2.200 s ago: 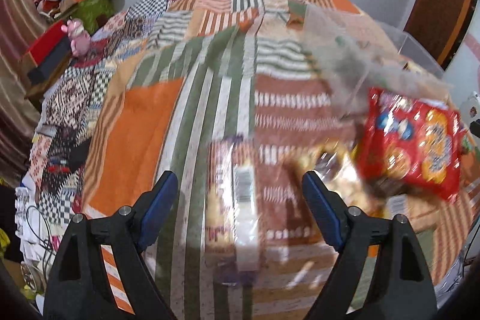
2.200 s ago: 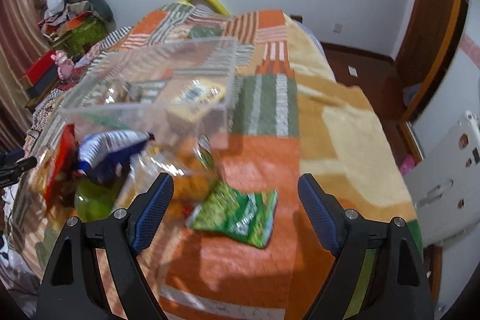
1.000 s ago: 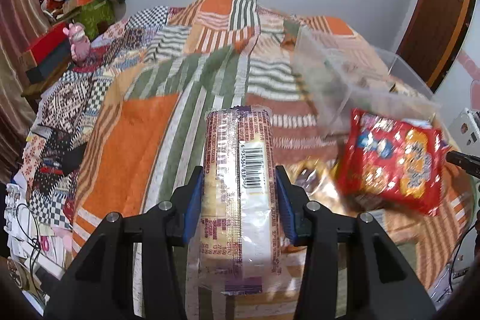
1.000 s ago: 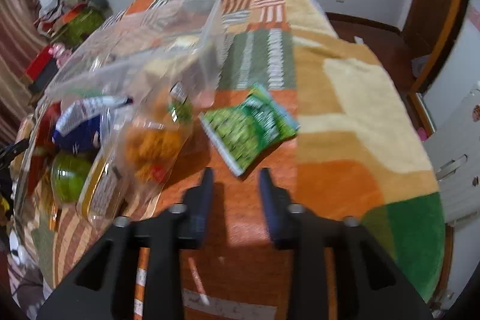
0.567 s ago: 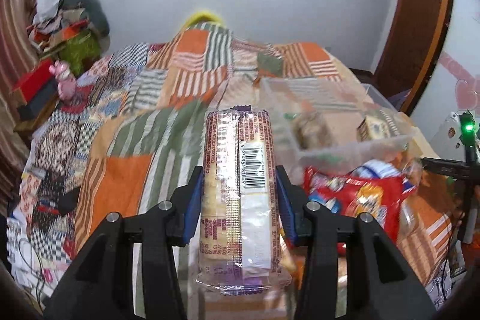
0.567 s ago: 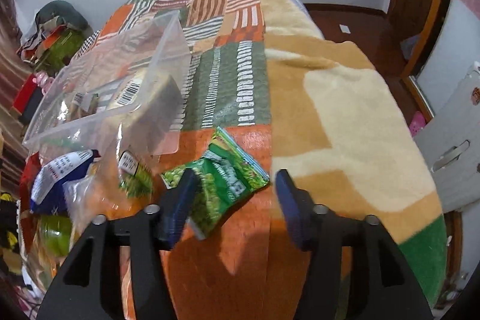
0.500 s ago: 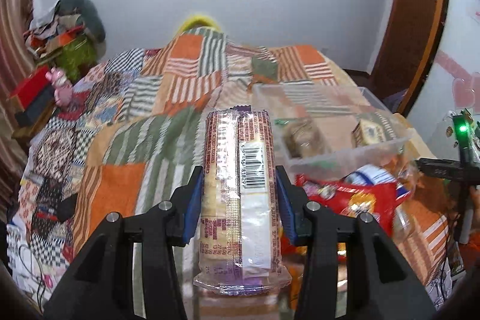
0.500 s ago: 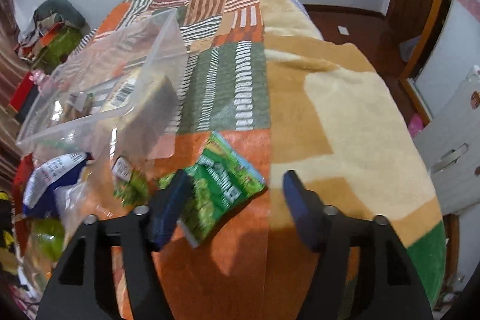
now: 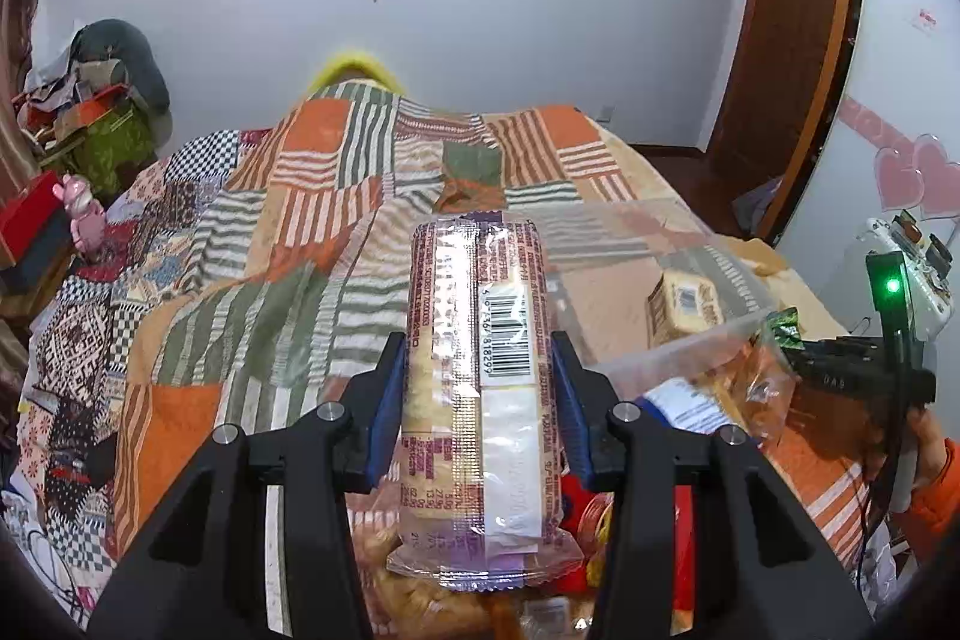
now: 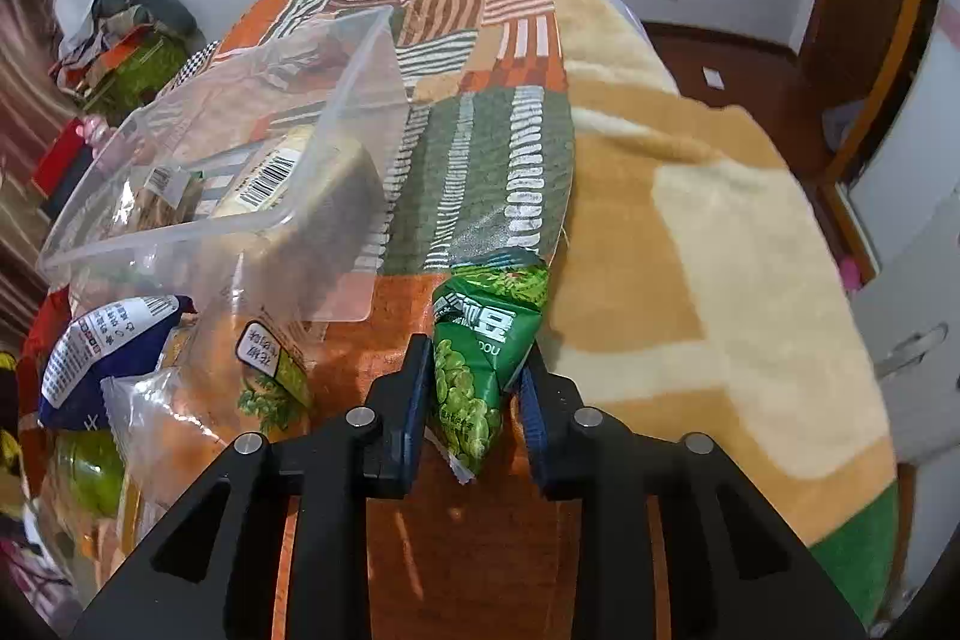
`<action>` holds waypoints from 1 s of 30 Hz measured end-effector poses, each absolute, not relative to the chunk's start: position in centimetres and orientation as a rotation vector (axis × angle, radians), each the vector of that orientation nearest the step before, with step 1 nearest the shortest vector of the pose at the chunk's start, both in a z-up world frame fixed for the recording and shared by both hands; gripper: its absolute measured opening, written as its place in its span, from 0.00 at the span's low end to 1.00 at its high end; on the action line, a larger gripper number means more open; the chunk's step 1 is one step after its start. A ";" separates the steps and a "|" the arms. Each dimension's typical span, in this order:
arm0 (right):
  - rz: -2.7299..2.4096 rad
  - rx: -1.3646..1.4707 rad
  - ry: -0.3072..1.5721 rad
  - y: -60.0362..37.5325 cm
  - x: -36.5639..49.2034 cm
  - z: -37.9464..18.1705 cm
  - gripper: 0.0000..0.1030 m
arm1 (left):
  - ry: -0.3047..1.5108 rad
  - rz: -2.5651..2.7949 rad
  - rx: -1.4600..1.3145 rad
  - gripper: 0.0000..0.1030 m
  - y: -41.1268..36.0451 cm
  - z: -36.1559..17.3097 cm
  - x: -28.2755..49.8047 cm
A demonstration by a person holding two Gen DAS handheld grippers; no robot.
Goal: Organize snacks
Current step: 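Pinch the green pea snack bag with the right tool and lift it, then lower the biscuit pack into the box with the left tool while the right drops the pea bag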
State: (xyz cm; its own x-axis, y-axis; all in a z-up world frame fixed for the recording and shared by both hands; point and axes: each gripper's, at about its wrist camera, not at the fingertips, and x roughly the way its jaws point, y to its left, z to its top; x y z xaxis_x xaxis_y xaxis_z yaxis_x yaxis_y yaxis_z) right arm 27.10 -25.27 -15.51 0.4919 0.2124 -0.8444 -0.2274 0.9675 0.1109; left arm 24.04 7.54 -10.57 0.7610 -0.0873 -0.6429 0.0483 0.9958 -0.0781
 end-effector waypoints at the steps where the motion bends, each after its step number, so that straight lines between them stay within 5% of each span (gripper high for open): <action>1: 0.269 -0.018 1.015 -25.3 27.1 -15.2 0.22 | 0.700 -0.077 -0.059 0.44 7.3 -10.5 24.3; 30: 0.227 -0.051 0.873 -28.4 25.0 -10.3 0.16 | 0.738 -0.085 -0.071 0.44 5.6 -11.3 28.0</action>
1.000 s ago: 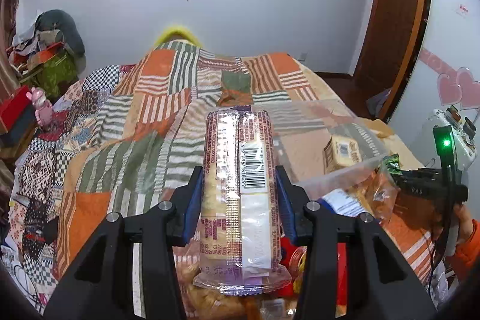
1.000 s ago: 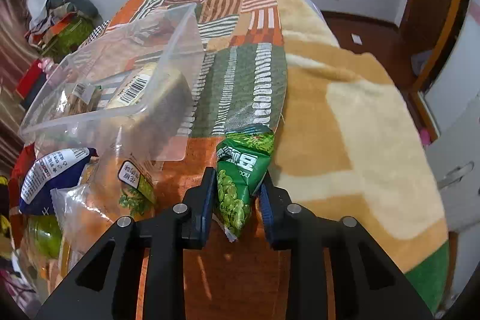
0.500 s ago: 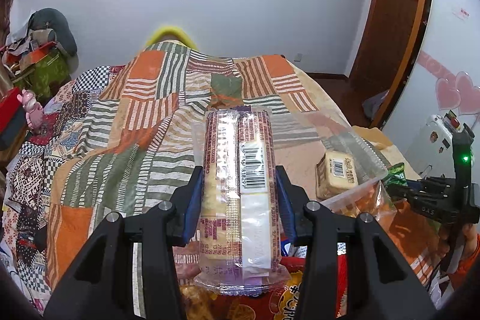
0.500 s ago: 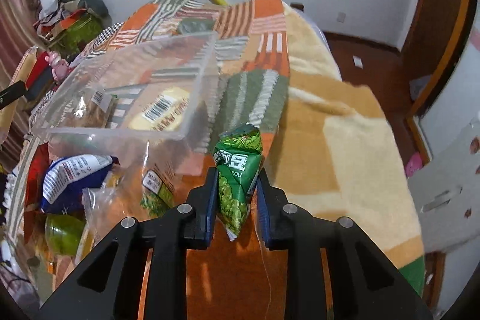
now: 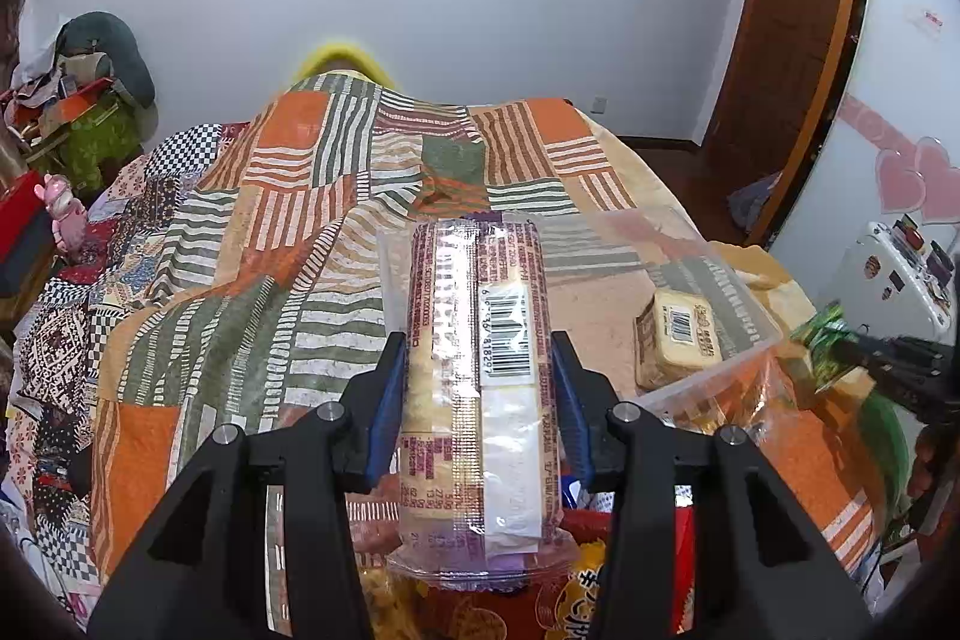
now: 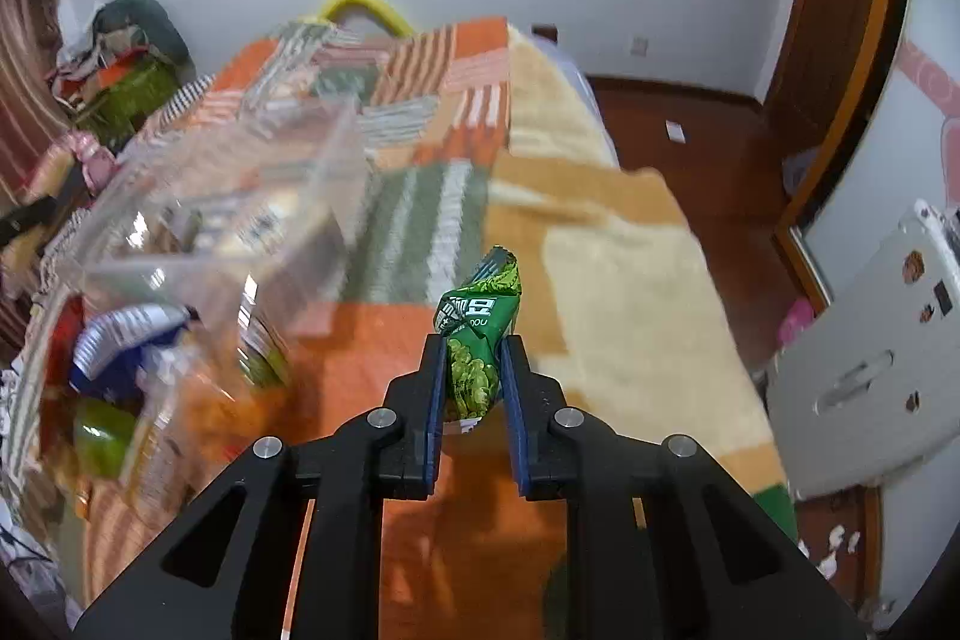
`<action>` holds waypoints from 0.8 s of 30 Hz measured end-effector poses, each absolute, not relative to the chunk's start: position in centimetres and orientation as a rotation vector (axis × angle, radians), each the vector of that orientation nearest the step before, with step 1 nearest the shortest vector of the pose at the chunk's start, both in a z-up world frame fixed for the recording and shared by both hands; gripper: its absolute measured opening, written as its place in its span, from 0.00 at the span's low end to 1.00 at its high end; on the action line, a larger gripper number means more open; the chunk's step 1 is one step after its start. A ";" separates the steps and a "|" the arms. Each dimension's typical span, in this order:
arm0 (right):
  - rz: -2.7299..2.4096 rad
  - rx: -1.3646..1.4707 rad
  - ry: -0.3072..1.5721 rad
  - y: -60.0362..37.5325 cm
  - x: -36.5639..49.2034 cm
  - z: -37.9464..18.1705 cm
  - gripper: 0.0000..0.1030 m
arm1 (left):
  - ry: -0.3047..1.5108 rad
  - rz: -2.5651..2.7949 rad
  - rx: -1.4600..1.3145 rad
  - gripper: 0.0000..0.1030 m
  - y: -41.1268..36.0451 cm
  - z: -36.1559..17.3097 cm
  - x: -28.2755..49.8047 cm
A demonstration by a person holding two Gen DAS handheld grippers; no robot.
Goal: Organize snacks
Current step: 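Lower the biscuit pack into the box with the left tool while the right drops the pea bag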
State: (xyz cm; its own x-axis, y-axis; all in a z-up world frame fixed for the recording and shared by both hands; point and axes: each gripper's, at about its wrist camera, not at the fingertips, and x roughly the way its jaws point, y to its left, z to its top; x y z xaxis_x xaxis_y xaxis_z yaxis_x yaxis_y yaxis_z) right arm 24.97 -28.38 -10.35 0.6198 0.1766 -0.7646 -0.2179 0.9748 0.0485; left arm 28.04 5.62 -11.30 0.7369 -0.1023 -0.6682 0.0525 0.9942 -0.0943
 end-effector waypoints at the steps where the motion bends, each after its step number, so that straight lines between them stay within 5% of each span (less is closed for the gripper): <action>1: 0.239 -0.043 0.858 -28.1 25.1 -9.9 0.16 | 0.738 -0.082 -0.071 0.44 5.6 -11.3 28.2; 9: 0.367 -0.034 0.772 -23.0 26.5 -7.0 0.16 | 0.769 -0.075 -0.080 0.44 5.7 -12.2 30.0; 24: 0.507 -0.145 0.868 -13.4 30.0 -10.5 0.16 | 0.869 -0.099 -0.088 0.44 5.8 -15.3 33.4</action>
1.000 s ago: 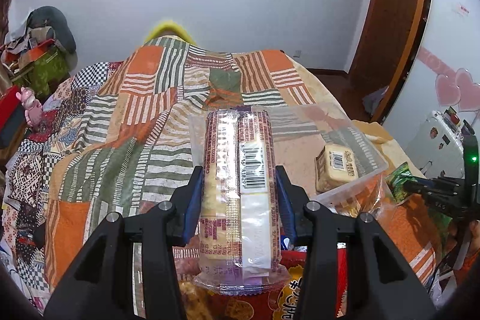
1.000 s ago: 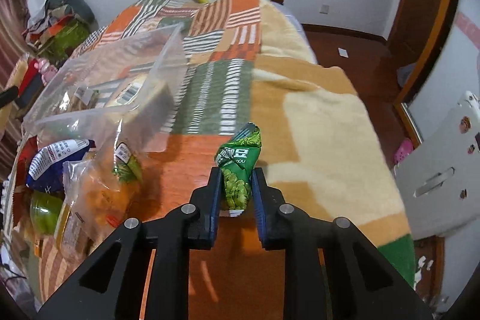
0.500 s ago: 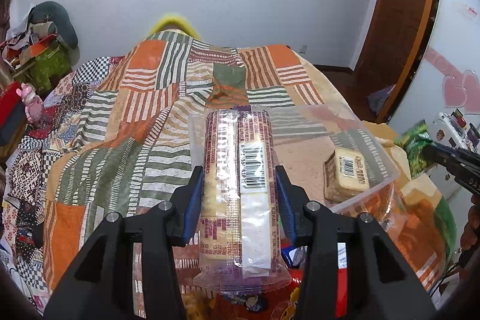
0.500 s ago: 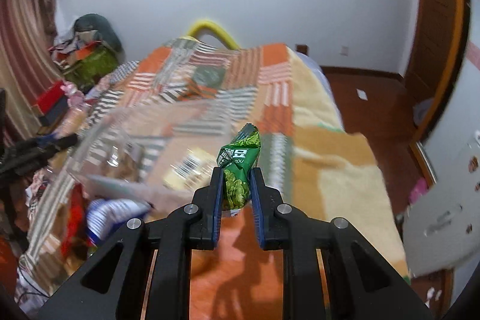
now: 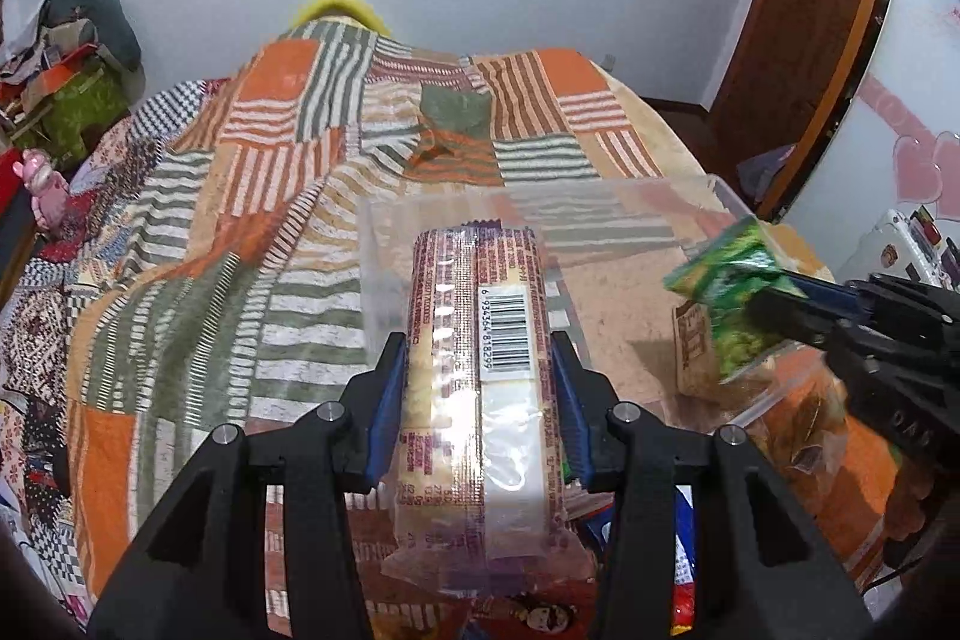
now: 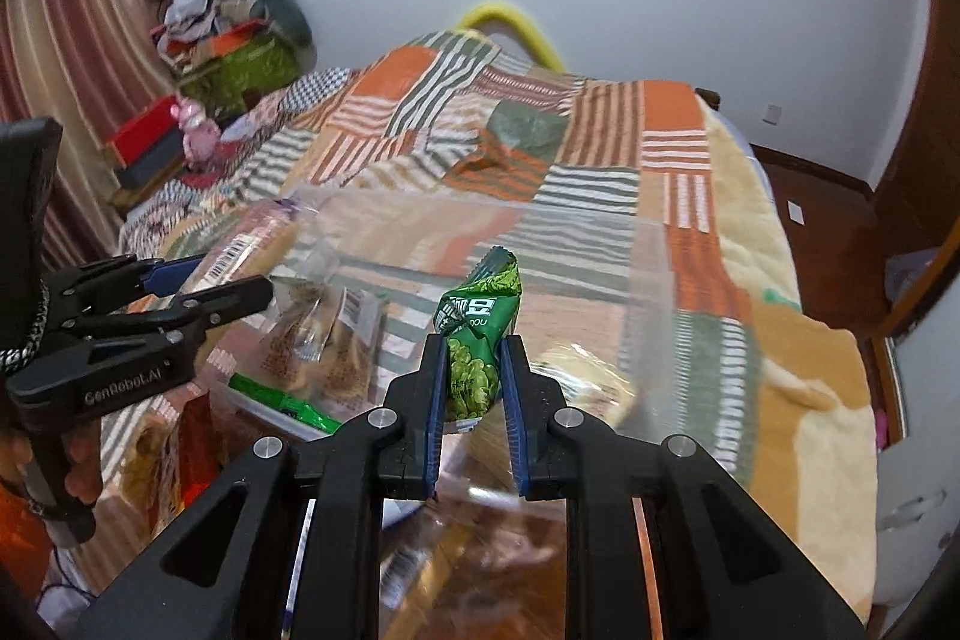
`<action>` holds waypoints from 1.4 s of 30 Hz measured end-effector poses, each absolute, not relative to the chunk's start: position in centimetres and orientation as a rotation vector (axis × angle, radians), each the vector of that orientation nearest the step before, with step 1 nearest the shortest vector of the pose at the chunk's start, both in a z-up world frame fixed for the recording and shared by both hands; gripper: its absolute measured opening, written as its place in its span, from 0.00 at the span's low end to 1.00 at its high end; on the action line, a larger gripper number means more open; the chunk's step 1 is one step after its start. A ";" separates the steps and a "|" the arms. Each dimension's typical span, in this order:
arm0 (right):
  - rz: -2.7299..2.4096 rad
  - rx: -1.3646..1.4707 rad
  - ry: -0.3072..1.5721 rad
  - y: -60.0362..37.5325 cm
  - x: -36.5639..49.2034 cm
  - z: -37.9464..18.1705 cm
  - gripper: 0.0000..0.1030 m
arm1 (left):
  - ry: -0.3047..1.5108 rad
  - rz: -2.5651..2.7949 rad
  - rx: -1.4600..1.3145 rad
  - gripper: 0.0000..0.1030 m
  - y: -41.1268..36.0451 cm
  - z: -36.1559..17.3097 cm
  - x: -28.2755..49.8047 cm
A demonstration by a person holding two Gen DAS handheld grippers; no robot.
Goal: Organize snacks
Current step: 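Lower the biscuit pack into the box with the left tool while the right drops the pea bag, then grasp the square date cookie pack with the left tool while the right grasps the puff bag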
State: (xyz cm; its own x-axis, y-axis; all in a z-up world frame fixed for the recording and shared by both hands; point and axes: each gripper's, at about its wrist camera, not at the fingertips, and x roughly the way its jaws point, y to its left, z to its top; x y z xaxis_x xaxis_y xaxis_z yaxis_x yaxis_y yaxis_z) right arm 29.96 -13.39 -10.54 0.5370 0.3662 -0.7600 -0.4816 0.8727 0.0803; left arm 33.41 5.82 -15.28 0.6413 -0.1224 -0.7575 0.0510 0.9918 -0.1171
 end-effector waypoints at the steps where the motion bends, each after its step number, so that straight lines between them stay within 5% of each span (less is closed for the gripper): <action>1: 0.515 -0.149 0.884 -13.1 30.1 -10.8 0.16 | 0.874 -0.099 -0.088 0.44 5.7 -15.4 33.5; 5: 0.521 -0.160 0.918 -12.7 30.2 -11.5 0.18 | 0.862 -0.081 -0.069 0.47 5.7 -15.3 33.3; 12: 0.498 -0.165 0.872 -13.9 28.7 -10.1 0.42 | 0.792 -0.067 -0.032 0.59 5.7 -12.8 31.5; 22: 0.456 -0.163 0.781 -17.1 25.4 -6.8 0.55 | 0.732 -0.047 -0.032 0.69 7.9 -9.3 26.3; 37: 0.401 -0.127 0.867 -20.5 22.2 -9.6 0.65 | 0.919 0.016 -0.094 0.70 11.4 -16.1 19.6; 42: 0.422 -0.106 0.888 -20.0 21.2 -10.4 0.75 | 0.975 -0.002 -0.102 0.70 10.7 -18.7 18.7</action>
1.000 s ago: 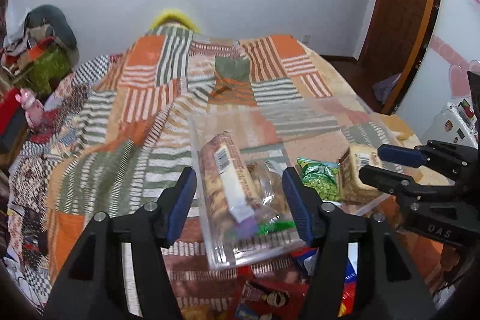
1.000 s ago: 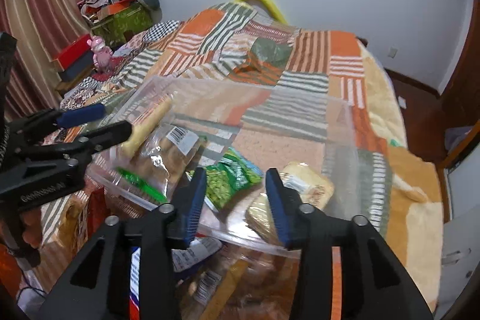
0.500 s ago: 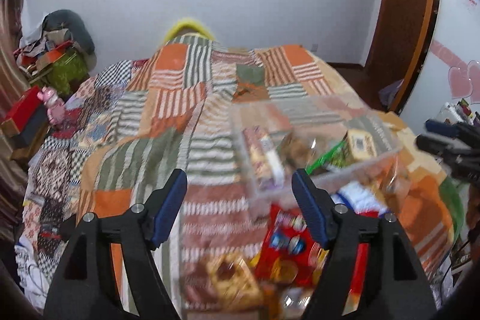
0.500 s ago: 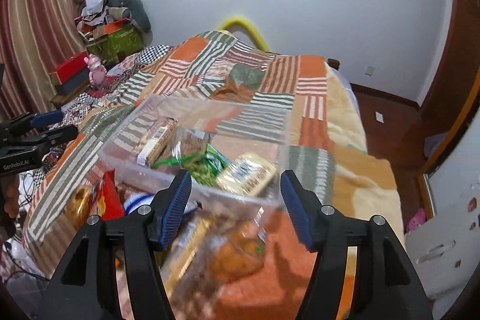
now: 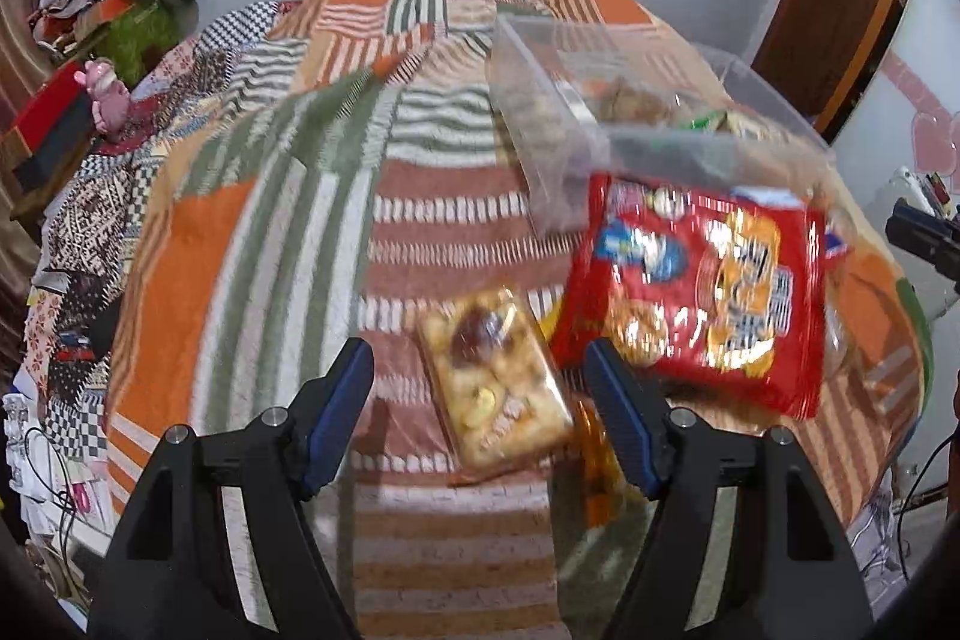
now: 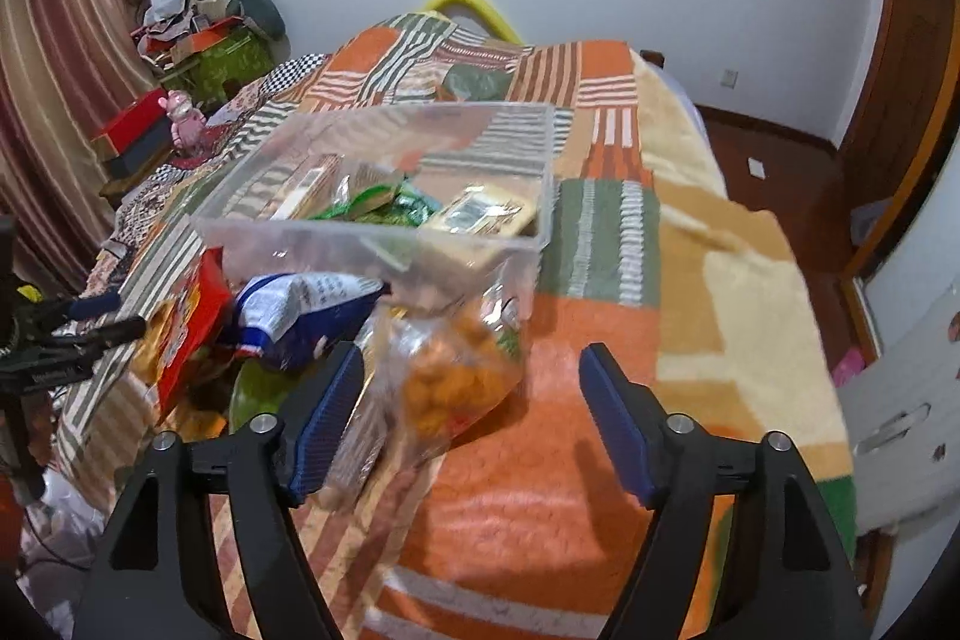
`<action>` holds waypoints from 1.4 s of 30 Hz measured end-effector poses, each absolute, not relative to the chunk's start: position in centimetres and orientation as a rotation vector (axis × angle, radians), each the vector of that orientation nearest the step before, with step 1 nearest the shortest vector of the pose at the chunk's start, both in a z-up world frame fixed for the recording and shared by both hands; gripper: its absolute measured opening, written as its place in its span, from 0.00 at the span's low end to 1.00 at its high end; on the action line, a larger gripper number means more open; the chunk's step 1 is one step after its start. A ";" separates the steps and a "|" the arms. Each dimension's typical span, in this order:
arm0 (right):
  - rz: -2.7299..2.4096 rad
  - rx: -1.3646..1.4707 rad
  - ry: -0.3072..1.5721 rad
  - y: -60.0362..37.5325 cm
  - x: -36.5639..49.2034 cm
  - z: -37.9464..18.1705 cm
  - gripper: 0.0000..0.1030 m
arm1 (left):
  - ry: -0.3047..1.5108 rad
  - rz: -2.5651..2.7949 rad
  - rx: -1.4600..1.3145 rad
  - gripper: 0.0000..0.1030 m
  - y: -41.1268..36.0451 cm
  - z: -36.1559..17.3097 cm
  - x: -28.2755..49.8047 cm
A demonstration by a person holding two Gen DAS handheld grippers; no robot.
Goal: Organize snacks
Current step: 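Grasp the square date cookie pack with the left tool while the right grasps the puff bag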
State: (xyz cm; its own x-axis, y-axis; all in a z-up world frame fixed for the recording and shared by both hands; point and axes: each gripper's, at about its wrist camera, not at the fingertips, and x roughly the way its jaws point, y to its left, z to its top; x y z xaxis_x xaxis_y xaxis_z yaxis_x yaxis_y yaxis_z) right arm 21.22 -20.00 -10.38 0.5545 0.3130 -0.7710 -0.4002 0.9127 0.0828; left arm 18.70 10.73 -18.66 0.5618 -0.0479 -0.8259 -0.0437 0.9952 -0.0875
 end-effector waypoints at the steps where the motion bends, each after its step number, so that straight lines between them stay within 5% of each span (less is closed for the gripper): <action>1: 0.426 -0.108 0.888 -19.8 21.1 -10.5 0.76 | 0.981 -0.004 -0.098 0.70 10.5 -19.1 18.7; 17: 0.356 -0.111 0.957 -19.0 23.0 -14.6 0.80 | 1.012 0.043 -0.132 0.70 11.5 -23.1 20.1; 22: 0.337 -0.119 0.958 -18.7 23.5 -15.2 0.80 | 0.984 0.027 -0.124 0.49 11.2 -23.1 20.3; 26: 0.326 -0.086 0.963 -19.2 24.0 -15.4 0.76 | 0.974 0.028 -0.125 0.43 11.2 -22.9 20.2; 28: 0.330 -0.077 0.977 -19.2 24.2 -15.6 0.64 | 0.971 0.032 -0.128 0.43 11.3 -22.8 20.0; 42: 0.323 -0.065 0.925 -21.0 22.3 -13.9 0.51 | 0.868 0.065 -0.122 0.43 11.9 -18.1 18.0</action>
